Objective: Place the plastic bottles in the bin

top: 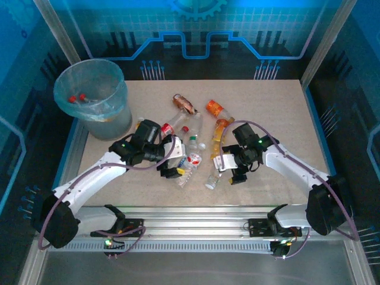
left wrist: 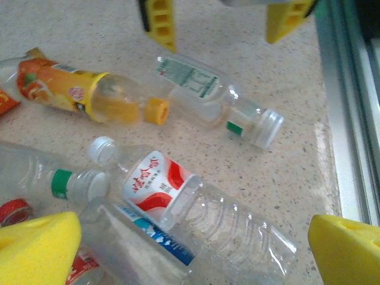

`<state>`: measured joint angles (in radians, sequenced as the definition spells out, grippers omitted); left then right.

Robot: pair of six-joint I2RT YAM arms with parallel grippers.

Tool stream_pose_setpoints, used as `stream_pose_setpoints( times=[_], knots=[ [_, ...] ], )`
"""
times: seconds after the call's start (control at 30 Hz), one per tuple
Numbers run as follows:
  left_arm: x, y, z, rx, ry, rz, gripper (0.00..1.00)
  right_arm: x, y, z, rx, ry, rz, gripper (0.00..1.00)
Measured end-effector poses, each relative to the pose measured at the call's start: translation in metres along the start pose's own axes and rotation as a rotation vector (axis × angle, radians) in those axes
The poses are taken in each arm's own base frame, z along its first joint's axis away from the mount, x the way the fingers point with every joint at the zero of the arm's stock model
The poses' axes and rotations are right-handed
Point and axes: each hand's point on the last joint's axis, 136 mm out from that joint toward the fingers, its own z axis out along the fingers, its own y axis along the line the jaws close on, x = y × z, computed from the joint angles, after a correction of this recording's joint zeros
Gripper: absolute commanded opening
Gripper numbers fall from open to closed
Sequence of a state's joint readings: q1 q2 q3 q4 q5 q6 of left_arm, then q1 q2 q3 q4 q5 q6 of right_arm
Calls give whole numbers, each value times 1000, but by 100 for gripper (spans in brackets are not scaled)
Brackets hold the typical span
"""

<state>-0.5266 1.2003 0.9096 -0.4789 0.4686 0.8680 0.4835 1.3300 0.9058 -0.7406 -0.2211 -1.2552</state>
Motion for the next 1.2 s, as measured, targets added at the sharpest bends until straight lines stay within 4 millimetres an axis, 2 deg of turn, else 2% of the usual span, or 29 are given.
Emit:
stream_pose_setpoints(
  times=[0.27, 0.47, 0.63, 0.8, 0.93, 1.1, 1.2],
  knots=[
    [-2, -1, -3, -7, -6, 83, 99, -4, -3, 21, -18, 4, -105, 99],
    [3, -3, -3, -6, 12, 80, 99, 0, 3, 43, -79, 38, -140, 98],
    [4, -3, -6, -22, 17, 84, 99, -3, -4, 51, -70, 50, -173, 95],
    [5, -2, -7, -29, 21, 85, 99, 5, 0, 59, -99, 84, -165, 91],
    [7, -3, -7, -26, 28, 81, 99, 11, 1, 62, -111, 108, -155, 85],
    [9, -3, -7, -29, 36, 78, 99, 12, 2, 64, -123, 114, -124, 70],
    [9, -3, -8, -35, 40, 78, 99, 11, 0, 63, -123, 116, -103, 66]
  ],
)
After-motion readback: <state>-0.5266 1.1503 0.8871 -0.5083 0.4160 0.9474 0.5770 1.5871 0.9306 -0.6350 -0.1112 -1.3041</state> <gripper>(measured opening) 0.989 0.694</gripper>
